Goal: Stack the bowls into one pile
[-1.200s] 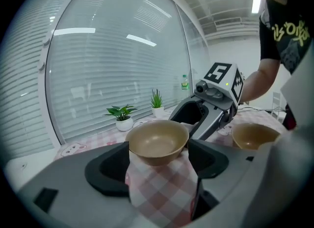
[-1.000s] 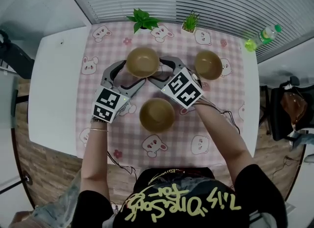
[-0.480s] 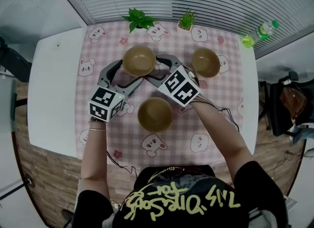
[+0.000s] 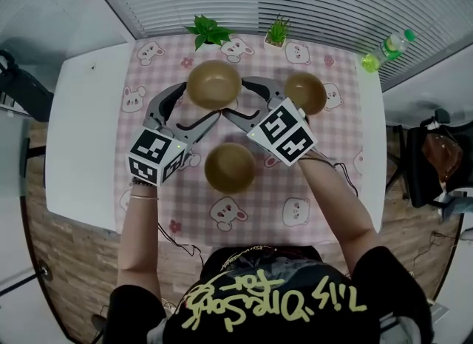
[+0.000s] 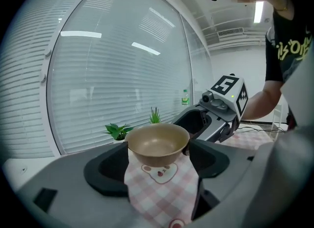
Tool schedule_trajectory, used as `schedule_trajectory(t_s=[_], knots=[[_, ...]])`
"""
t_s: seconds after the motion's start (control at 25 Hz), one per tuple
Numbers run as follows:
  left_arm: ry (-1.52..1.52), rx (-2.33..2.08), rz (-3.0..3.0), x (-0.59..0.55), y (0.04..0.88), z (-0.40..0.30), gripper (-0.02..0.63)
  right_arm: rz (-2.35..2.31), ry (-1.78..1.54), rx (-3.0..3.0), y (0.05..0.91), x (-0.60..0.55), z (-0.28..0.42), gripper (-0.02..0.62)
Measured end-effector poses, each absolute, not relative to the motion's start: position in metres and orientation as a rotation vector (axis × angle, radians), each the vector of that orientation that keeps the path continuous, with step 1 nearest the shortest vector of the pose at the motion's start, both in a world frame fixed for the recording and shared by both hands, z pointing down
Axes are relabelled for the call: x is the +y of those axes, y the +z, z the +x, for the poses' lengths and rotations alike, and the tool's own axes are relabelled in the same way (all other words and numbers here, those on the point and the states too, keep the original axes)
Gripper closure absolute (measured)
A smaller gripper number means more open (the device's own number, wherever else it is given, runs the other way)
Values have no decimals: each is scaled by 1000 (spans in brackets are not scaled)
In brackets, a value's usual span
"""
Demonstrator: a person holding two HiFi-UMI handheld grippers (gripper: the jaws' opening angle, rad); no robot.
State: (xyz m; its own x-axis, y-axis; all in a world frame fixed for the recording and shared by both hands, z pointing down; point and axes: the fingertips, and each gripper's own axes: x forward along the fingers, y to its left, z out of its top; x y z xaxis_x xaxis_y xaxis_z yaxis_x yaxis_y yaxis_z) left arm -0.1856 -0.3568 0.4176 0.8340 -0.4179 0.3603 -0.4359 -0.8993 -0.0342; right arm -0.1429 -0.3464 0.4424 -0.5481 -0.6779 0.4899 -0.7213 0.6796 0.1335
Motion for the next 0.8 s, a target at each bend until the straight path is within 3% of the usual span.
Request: schedule_trajectory(t_s=[0.8], knots=[[545,-637,3052,-303,362,-100,218,1198,65,-2377,389,-292,-59,301]])
